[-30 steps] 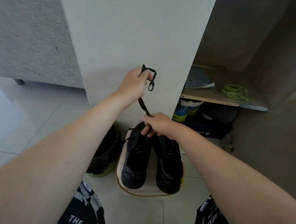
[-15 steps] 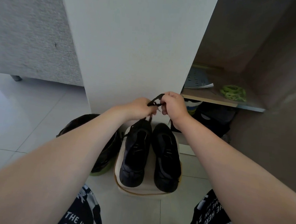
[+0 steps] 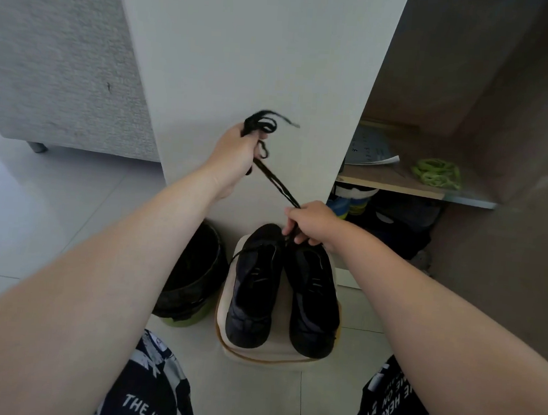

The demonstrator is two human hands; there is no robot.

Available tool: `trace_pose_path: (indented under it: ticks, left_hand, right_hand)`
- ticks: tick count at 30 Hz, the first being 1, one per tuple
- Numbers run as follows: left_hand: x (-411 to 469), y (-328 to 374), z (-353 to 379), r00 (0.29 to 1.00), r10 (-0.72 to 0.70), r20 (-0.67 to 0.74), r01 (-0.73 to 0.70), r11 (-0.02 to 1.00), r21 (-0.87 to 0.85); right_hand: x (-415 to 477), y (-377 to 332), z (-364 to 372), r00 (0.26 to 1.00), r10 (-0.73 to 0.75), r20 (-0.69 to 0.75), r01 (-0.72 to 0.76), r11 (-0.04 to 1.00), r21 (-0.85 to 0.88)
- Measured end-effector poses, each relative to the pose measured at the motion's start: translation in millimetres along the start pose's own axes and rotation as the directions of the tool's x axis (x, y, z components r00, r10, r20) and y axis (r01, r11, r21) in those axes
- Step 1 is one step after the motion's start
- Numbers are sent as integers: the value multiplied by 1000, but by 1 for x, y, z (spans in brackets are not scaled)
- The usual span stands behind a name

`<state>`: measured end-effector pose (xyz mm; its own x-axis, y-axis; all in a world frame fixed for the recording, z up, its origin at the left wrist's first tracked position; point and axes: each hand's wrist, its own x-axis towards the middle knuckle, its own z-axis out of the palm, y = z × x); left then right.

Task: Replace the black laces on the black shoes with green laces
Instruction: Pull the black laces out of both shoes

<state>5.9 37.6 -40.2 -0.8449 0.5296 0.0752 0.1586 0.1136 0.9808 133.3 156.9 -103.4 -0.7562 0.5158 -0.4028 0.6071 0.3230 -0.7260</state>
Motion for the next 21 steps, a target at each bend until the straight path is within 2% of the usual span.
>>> trace_pose_path:
  ticks: [2,5,7,9,11,14,16,18,20,21]
  left_hand:
    - [5,-18,-6,998,55,-26,-47,973,227]
    - [-3,-40,-3,974,-3,226,-65,954,292]
    - [-12,-51,4,912,-107,395,-18,954,300]
    - [-19,-57,11,843,-191,504,-7,931,364]
    - [-21,-57,16,821,-235,520,-1,911,413]
    - [-22,-50,15,841,-244,483,37,916,399]
    - [-20,-46,11,871,-217,440,61,938,342]
    - [-18,-40,7,908,-194,373,93,958,272]
    - [-16,-31,4,907,-194,374,192,980,44]
    - [-16,-24,2,895,-194,402,258,960,-111]
  right_hand:
    - [2,-1,-4,995,20,-96,-12,996,90]
    - [2,-16,-9,989,-21,-146,76,920,384]
    - [0,-28,-12,981,-100,-169,175,837,518]
    - [-2,-36,-13,966,-167,-195,251,774,581]
    - [-2,-37,-12,964,-180,-194,263,742,617]
    - [4,-30,-11,980,-117,-163,195,746,637]
    - [7,-18,-12,992,-109,-57,122,833,539]
    - [5,-5,-11,977,-117,178,36,914,404]
    - [1,1,-2,911,-143,386,41,965,261]
    - [1,0,6,888,-166,429,93,978,185]
